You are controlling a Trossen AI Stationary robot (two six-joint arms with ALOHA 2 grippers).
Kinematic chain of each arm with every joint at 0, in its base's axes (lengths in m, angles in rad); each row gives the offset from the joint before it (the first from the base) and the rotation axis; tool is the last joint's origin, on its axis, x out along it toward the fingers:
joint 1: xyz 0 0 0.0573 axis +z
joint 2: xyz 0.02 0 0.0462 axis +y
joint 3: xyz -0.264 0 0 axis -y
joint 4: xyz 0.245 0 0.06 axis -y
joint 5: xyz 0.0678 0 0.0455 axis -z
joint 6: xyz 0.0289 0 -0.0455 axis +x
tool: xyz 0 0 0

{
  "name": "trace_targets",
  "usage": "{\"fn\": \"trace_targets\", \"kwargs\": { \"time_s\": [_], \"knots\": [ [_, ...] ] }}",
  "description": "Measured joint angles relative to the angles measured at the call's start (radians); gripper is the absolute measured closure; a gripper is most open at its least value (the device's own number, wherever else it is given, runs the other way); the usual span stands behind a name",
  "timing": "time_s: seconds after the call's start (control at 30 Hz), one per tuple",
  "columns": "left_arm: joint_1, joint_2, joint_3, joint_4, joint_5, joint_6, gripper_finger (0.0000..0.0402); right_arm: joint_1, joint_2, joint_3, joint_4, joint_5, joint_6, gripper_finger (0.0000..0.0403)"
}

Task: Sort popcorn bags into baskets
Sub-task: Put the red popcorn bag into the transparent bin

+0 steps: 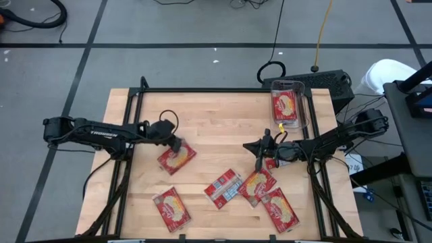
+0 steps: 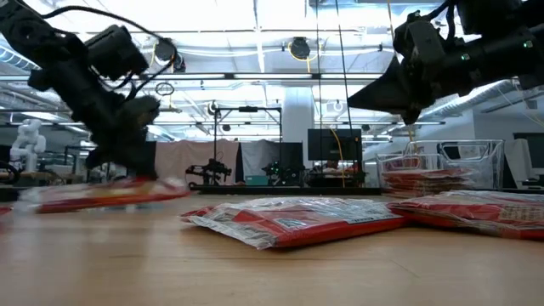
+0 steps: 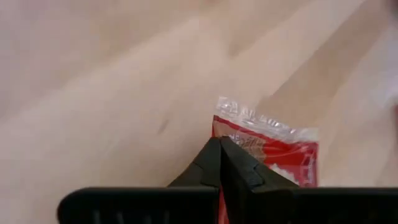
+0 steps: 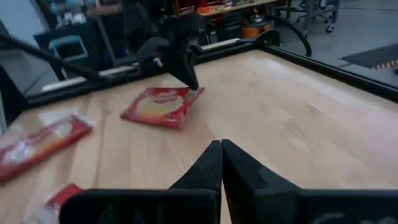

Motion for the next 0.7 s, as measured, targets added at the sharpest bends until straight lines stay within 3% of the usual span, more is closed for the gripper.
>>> {"fn": "trace_targets", "kwargs": {
  "time_s": [0.17,0.33,0.7],
  "knots": [
    [0.0,-0.001,0.0,0.17,-0.054,0.081,0.0399,0.0,0.023,0.009,0.009,0.043,0.1,0.0403],
    [0.0,-0.001,0.001,0.287,-0.085,0.147,0.04,0.0,0.135,0.102,0.006,0.042,0.163,0.0387],
    [-0.001,-0.001,0.002,0.439,-0.119,0.235,0.0401,-0.043,0.534,0.447,0.013,-0.011,0.107,0.0265]
  ]
}}
